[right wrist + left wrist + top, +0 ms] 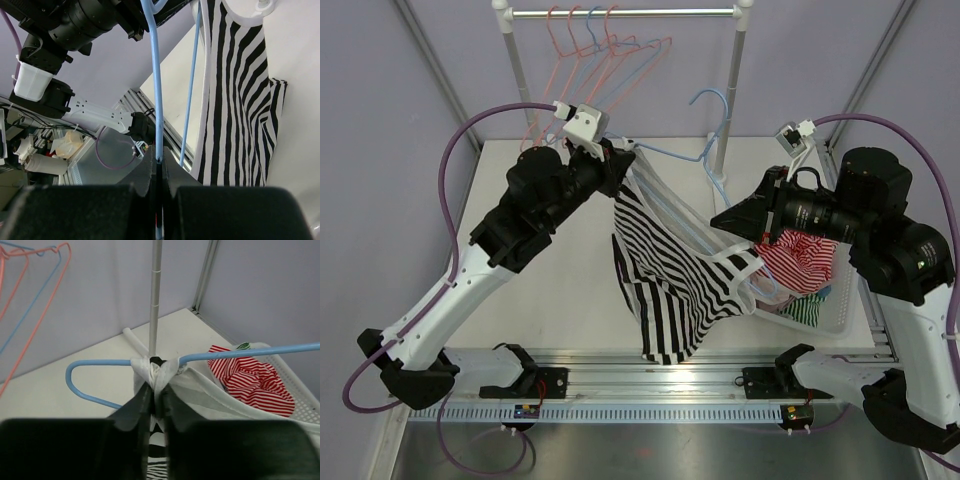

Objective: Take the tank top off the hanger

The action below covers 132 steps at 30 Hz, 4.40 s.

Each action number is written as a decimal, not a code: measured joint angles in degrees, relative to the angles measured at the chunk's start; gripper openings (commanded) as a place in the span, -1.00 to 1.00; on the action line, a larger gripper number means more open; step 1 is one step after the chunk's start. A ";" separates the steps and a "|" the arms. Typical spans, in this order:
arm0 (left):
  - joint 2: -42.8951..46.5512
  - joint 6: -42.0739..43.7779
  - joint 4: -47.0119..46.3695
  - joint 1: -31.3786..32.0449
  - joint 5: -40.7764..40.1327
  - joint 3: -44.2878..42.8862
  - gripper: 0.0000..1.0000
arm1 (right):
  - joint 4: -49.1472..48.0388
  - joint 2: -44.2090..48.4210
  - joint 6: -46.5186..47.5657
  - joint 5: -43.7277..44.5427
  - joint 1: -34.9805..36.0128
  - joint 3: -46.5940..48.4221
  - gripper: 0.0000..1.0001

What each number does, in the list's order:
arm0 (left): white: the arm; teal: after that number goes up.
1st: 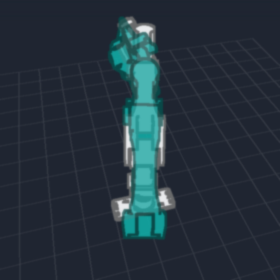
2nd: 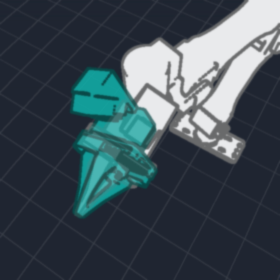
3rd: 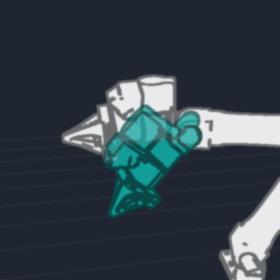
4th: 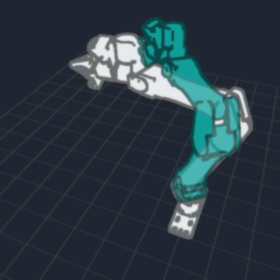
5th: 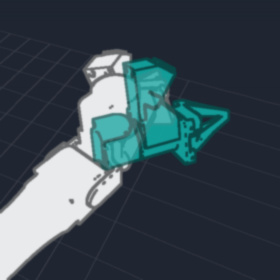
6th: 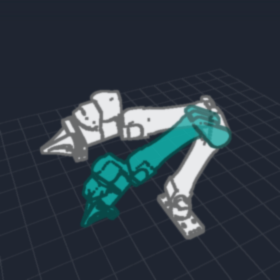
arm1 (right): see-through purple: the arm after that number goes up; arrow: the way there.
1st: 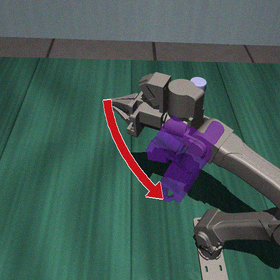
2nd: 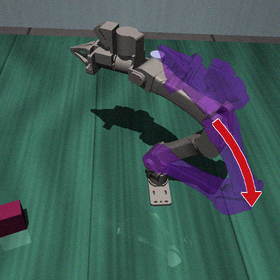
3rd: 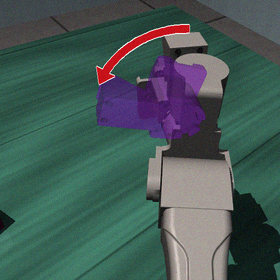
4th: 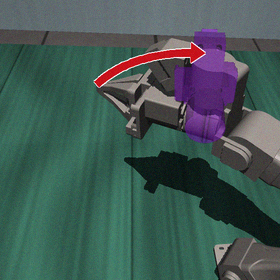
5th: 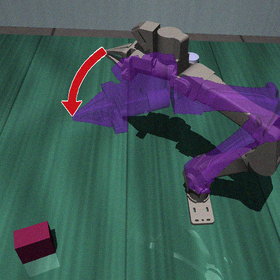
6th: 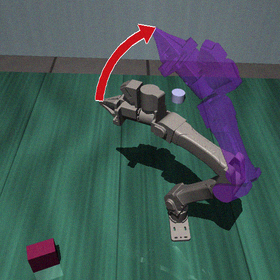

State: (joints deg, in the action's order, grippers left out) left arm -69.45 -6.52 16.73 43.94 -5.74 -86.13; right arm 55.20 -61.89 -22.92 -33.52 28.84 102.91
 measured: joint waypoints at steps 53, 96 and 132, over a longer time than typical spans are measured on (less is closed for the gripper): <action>20.72 -18.69 18.21 -5.55 1.11 28.83 -0.29 | -40.59 -1.95 2.14 38.73 0.09 -23.58 -1.00; 22.43 -16.33 22.05 -2.62 -2.45 30.60 0.98 | -3.85 -38.38 10.78 34.14 -9.84 23.26 0.99; -22.14 -25.11 -0.22 16.76 -9.77 35.82 -1.00 | -5.09 20.55 9.18 9.35 -9.81 -15.63 0.99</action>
State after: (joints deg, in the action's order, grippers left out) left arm -91.59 -31.64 16.51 60.71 -15.51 -50.30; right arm 50.11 -41.34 -13.74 -24.16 19.03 87.29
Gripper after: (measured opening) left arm 0.058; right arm 0.993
